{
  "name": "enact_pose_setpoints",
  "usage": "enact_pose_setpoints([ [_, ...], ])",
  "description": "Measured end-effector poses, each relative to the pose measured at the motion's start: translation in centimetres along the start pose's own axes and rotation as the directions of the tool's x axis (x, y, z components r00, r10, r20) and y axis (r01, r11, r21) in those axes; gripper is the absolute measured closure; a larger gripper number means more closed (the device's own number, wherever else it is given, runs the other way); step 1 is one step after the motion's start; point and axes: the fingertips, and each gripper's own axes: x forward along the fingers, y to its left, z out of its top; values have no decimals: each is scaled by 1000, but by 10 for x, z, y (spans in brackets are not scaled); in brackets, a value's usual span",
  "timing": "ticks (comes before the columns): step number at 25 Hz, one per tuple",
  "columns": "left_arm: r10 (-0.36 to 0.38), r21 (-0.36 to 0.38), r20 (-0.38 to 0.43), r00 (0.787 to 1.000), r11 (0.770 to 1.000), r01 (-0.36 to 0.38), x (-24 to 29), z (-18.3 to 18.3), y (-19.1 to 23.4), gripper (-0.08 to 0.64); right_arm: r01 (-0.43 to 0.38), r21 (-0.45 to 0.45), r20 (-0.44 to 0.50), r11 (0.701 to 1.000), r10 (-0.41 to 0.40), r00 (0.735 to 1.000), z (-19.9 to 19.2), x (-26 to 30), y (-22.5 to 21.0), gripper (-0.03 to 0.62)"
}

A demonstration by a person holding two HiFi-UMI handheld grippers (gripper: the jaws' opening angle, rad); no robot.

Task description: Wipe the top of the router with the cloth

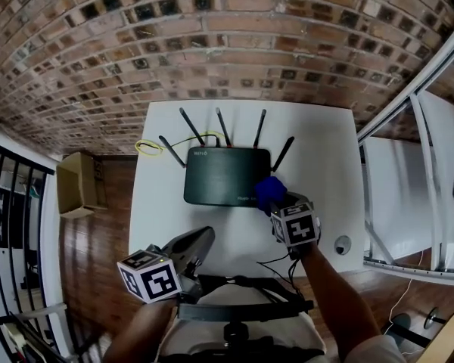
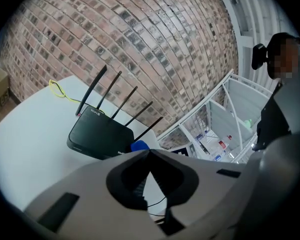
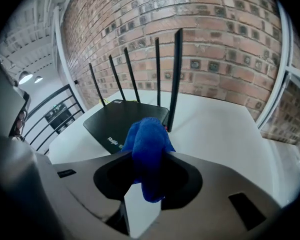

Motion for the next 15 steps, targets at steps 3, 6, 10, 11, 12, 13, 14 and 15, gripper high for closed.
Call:
enact_pose_setpoints([
  [3, 18, 8, -4, 1000, 1000, -18, 5, -9, -3, 534, 32, 56, 15, 998, -33, 999, -1, -7, -29, 457],
  [6, 36, 0, -4, 999, 999, -36, 5, -17, -1, 534, 74, 74, 40, 995, -78, 996, 3, -8, -58, 457],
  [10, 56, -8, 12, 998, 998, -56, -2, -19, 1, 534, 130, 51, 40, 990, -132, 990, 8, 2, -78, 457],
  [11, 57, -10, 12, 998, 998, -57, -4, -18, 2, 534, 140, 31, 36, 990, -141, 989, 9, 5, -77, 457],
  [12, 58, -11, 10, 998, 998, -58, -6, -17, 3, 534, 142, 2, 31, 990, -142, 989, 9, 9, -73, 457],
  [13, 56, -12, 6, 998, 998, -56, -7, -15, 4, 534, 137, -32, 25, 990, -136, 990, 7, 14, -67, 457],
  [14, 53, -8, -1, 999, 999, -53, -9, -14, 5, 534, 130, -69, 20, 989, -129, 991, 7, 18, -60, 457],
  [15, 47, -1, -8, 999, 999, -47, -10, -13, 8, 534, 125, -105, 18, 987, -124, 992, 7, 22, -52, 457],
])
